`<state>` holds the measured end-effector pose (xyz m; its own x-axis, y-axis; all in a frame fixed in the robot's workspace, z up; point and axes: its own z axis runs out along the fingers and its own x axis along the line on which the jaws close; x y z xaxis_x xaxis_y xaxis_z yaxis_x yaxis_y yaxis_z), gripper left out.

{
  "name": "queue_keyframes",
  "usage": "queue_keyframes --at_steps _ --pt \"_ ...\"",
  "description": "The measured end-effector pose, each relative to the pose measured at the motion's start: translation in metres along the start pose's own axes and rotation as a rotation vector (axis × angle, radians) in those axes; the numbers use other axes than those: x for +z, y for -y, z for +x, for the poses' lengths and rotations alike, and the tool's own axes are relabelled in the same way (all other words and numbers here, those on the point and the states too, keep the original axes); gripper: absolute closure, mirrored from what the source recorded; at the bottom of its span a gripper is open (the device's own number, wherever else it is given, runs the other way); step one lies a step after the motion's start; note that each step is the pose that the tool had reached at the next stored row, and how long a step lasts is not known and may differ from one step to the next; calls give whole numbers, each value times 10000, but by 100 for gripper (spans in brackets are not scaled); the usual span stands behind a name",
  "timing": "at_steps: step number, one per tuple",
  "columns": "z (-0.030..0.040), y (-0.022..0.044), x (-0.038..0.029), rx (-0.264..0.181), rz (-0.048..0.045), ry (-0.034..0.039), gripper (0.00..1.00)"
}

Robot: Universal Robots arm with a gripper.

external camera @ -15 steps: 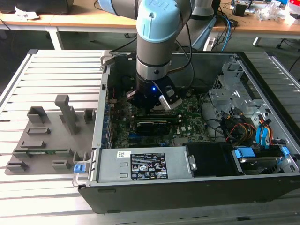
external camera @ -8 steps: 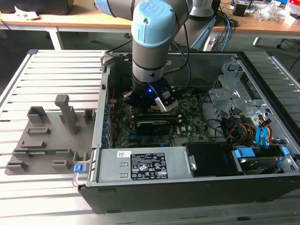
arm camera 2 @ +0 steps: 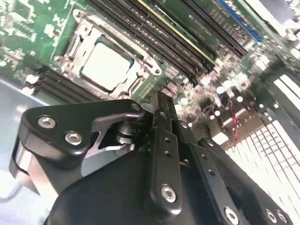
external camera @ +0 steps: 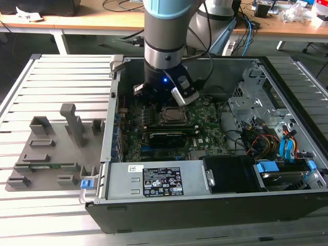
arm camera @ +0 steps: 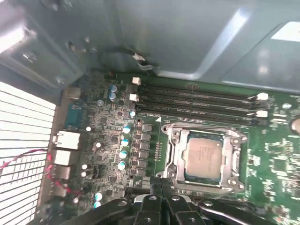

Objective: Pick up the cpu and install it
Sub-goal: 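Install the second cpu locking lever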

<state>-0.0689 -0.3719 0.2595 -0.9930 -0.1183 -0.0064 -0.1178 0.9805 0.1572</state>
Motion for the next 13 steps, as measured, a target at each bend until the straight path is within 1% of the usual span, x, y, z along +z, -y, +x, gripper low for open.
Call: queue_keyframes --at_steps 1,3,4,5,6,7,8,9,12,13 --pt "0 -1 -11 0 -1 1 89" --pt "-6 1 -12 -1 4 -1 89" --pt "-124 15 -10 3 10 -15 89" --pt "-220 27 -6 6 14 -26 89" --pt "-335 42 0 6 24 -36 89" --pt "-423 53 2 5 37 -41 89" --pt "-455 64 0 7 54 -44 89" --pt "-461 106 -6 7 60 -44 89" --pt "-451 214 -23 7 80 -47 89" --pt "-446 249 -28 7 104 -50 89"
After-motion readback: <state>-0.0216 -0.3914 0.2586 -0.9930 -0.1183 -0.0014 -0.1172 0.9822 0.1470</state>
